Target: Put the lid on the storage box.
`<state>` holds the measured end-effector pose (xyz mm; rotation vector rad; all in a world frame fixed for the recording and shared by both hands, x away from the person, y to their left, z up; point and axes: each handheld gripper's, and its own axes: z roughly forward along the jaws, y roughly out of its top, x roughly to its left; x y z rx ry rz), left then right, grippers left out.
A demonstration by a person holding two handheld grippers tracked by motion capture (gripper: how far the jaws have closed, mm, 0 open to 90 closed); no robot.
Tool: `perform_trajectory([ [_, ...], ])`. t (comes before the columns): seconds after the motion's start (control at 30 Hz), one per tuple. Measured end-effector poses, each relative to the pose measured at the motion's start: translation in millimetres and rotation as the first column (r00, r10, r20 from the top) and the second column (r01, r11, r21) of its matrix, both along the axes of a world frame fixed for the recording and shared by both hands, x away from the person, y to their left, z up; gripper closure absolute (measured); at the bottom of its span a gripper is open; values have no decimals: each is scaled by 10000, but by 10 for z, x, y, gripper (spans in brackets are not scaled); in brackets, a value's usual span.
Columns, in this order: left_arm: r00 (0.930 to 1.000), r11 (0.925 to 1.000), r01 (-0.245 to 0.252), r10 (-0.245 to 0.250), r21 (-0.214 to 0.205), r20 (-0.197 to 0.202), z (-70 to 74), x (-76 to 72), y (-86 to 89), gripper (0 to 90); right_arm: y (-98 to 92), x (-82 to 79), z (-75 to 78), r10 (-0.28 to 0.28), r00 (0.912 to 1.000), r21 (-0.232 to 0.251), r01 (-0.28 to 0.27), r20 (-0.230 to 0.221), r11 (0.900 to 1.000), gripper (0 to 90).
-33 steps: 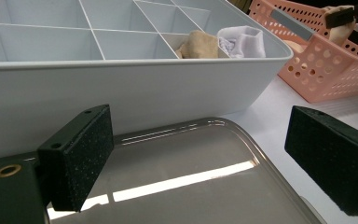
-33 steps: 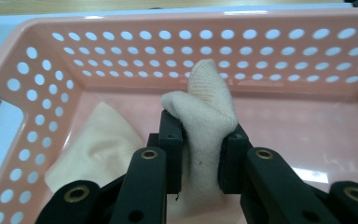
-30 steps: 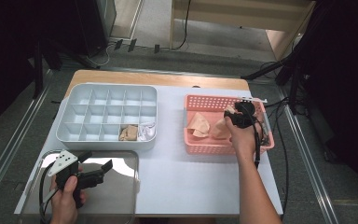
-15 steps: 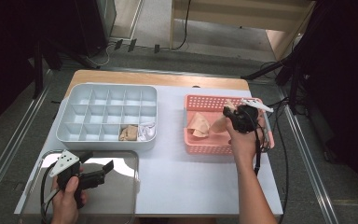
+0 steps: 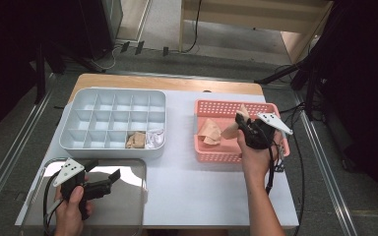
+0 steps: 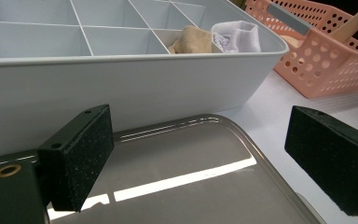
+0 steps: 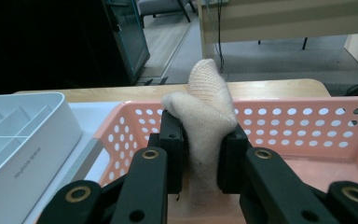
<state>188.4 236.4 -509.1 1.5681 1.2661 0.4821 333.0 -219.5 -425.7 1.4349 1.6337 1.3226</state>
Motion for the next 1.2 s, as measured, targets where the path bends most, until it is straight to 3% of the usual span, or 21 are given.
perform_trajectory([
  [0.23, 10000, 10000, 6, -6, 14, -15, -1, -1, -4, 85, -18, -171, 11, -79, 9989, 264, 67, 473, 9996, 767],
  [0.57, 10000, 10000, 33, -33, 60, -26, -8, 2, -13, 85, -25, -502, 213, 225, 9944, 302, -257, 1031, 9992, 770],
  [1.2, 10000, 9999, 66, -66, 96, -12, -10, -8, -50, 85, 1, -1123, 225, 632, 9897, 538, -706, 1283, 9961, 771],
])
